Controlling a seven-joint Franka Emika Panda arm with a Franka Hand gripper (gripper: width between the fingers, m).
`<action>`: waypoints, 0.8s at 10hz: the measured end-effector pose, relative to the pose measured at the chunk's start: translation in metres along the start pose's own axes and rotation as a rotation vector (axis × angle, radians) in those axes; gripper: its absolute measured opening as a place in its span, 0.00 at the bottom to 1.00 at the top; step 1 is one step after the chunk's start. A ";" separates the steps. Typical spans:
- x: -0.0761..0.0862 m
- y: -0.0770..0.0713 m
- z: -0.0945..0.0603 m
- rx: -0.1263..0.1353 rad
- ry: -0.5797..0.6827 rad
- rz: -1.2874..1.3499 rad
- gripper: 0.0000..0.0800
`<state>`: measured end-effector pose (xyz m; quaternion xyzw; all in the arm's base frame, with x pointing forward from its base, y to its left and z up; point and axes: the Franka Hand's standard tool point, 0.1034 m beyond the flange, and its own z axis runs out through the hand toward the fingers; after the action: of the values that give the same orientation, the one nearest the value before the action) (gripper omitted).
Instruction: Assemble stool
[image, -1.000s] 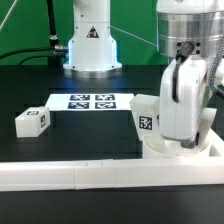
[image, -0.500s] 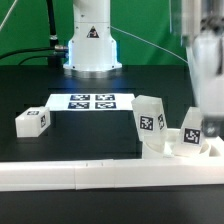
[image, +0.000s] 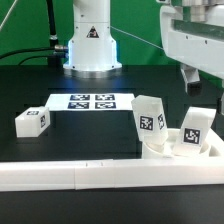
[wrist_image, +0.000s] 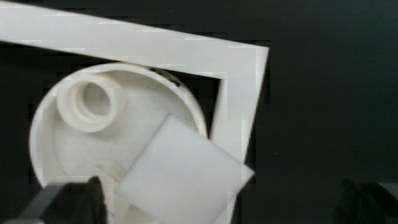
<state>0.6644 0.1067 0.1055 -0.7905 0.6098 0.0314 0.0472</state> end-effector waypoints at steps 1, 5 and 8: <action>0.001 0.000 0.000 0.003 0.003 -0.143 0.81; 0.008 -0.004 -0.002 0.037 0.054 -0.710 0.81; 0.015 -0.003 -0.002 0.012 0.077 -0.885 0.81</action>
Offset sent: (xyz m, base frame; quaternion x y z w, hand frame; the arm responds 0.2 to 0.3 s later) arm -0.0051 0.0045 0.0022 0.0294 0.0054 -0.2798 0.9596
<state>0.6709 0.0928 0.1064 -0.9757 0.2144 -0.0247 0.0378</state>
